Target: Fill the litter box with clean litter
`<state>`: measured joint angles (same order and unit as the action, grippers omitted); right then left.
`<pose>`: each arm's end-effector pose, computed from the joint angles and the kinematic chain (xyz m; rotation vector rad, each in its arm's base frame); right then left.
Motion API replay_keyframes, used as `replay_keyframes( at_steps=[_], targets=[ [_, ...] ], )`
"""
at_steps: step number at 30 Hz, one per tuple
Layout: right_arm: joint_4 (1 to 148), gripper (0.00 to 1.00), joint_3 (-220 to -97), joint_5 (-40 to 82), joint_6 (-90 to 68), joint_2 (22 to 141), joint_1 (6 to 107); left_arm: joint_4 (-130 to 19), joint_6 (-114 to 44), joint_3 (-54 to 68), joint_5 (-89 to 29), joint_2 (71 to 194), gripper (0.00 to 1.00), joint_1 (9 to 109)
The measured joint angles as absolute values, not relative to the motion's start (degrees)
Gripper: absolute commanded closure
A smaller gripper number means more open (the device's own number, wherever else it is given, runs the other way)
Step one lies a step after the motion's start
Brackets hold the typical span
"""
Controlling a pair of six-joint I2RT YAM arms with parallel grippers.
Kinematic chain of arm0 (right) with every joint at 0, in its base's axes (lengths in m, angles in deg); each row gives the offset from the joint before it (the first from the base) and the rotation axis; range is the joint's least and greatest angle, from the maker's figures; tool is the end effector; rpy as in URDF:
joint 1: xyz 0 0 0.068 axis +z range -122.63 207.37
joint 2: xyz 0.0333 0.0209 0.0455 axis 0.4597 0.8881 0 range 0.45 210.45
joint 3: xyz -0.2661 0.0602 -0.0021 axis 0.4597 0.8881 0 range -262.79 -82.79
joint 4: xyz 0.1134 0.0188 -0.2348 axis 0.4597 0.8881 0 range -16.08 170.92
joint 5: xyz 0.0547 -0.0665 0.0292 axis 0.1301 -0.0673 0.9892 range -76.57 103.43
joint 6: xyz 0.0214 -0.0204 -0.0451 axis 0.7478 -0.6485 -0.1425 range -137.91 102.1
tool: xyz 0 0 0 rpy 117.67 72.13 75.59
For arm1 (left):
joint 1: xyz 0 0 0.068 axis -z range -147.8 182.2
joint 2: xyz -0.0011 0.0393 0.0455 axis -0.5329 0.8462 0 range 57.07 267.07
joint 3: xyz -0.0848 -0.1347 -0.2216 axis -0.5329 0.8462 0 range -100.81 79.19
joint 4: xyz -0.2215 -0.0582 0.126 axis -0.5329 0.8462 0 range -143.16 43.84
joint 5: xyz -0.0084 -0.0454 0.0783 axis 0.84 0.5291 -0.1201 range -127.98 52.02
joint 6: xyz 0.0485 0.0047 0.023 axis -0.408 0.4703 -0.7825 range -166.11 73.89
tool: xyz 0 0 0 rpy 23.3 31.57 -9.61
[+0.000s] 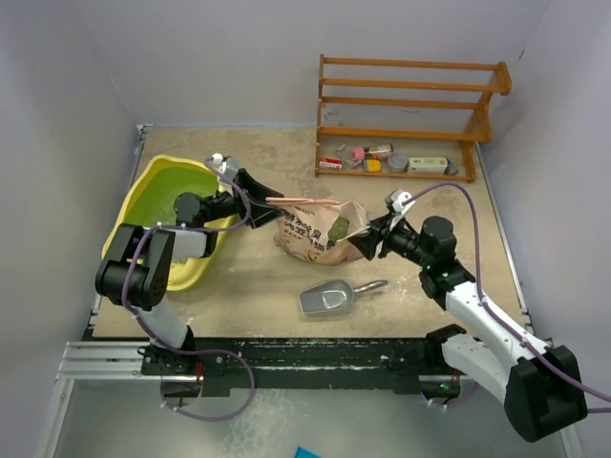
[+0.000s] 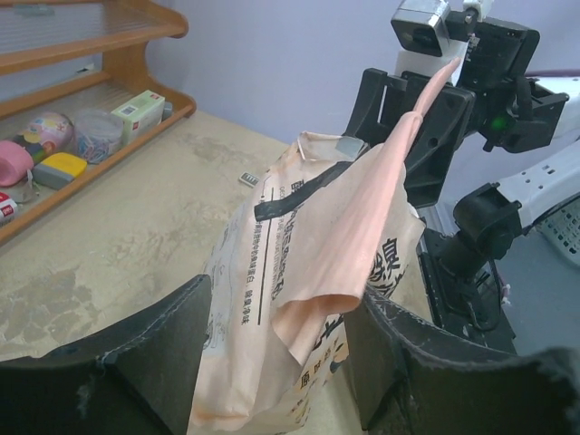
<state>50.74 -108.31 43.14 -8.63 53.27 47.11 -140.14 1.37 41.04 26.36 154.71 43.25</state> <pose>0.1920 0.0876 0.2572 -0.5551 1.6030 0.8069 0.2986 -0.0911 0.2359 0.7148 1.3552 -1.4406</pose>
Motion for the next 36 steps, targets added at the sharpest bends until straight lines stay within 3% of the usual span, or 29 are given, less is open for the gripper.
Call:
replay_keyframes(
  at_steps=[4, 7, 8, 11, 13, 30, 36],
  targets=[
    [46.5, 0.44, -106.7, 43.2, -8.6, 53.0, 47.1, -140.2, 1.3, 40.8, 26.4, 154.7, 0.49, 43.5],
    [45.1, 0.52, -105.4, 43.3, -8.8, 51.9, 47.1, -140.2, 1.3, 40.7, 26.6, 154.7, 0.58, 43.6],
    [45.0, 0.57, -105.2, 43.4, -8.9, 51.5, 47.0, -140.2, 1.3, 40.7, 26.6, 154.7, 0.63, 43.6],
    [44.8, 0.89, -105.2, 43.4, -9.5, 50.8, 46.9, -140.3, 1.4, 40.6, 26.9, 155.1, 0.84, 43.7],
    [45.0, 0.98, -105.1, 42.9, -9.3, 50.1, 46.8, -140.3, 1.4, 40.2, 27.4, 155.6, 0.99, 43.8],
    [59.2, 1.0, -104.4, 31.3, -6.5, 40.4, 46.9, -138.7, 5.6, 37.6, 24.6, 157.6, 1.0, 43.6],
    [61.8, 1.0, -105.6, 28.1, -1.2, 41.4, 46.9, -119.9, 5.8, 30.0, 26.7, 157.6, 1.0, 43.4]
  ],
)
